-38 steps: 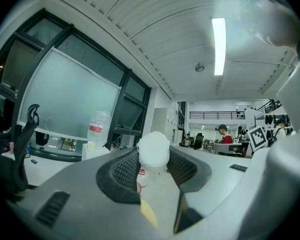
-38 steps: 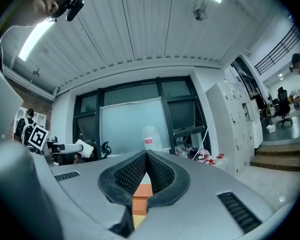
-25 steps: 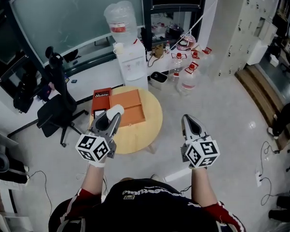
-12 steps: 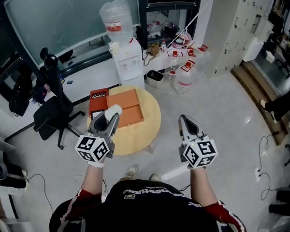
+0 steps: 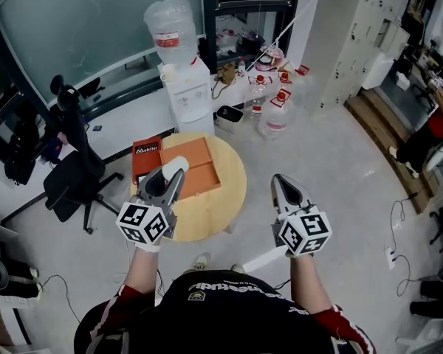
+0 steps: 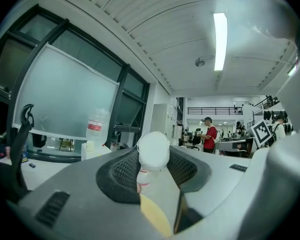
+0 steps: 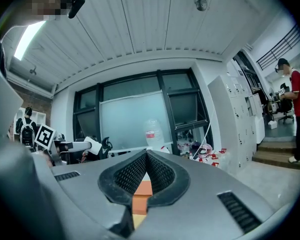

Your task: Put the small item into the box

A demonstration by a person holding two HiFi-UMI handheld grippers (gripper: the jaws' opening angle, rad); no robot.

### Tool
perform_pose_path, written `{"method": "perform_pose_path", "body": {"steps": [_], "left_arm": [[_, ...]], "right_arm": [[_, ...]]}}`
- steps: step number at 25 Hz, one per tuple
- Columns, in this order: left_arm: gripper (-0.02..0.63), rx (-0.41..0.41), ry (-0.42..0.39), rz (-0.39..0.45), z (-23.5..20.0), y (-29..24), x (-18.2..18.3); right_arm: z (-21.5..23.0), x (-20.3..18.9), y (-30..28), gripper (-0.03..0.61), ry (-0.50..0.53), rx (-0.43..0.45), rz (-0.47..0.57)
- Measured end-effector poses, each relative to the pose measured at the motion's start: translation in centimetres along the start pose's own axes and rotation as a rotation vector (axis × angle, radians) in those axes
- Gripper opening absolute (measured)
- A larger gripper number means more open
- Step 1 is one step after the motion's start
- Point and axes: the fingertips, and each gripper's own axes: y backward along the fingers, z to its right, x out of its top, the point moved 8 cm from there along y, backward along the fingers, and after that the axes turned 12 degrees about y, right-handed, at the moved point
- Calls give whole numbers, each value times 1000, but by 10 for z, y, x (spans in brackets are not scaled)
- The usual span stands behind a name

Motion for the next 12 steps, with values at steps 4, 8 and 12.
{"method": "perform_pose_path", "body": {"steps": [4, 8, 12], "left_arm": [[173, -10, 10, -13, -18, -3, 2], [173, -23, 11, -13, -38, -7, 7], [173, -45, 2, -17, -52, -8, 11]], "right_arm": [[-12, 2, -16, 28, 1, -5, -1], [-24, 3, -35, 28, 4, -10, 6], [-38, 4, -54, 28, 7, -9, 6]]}}
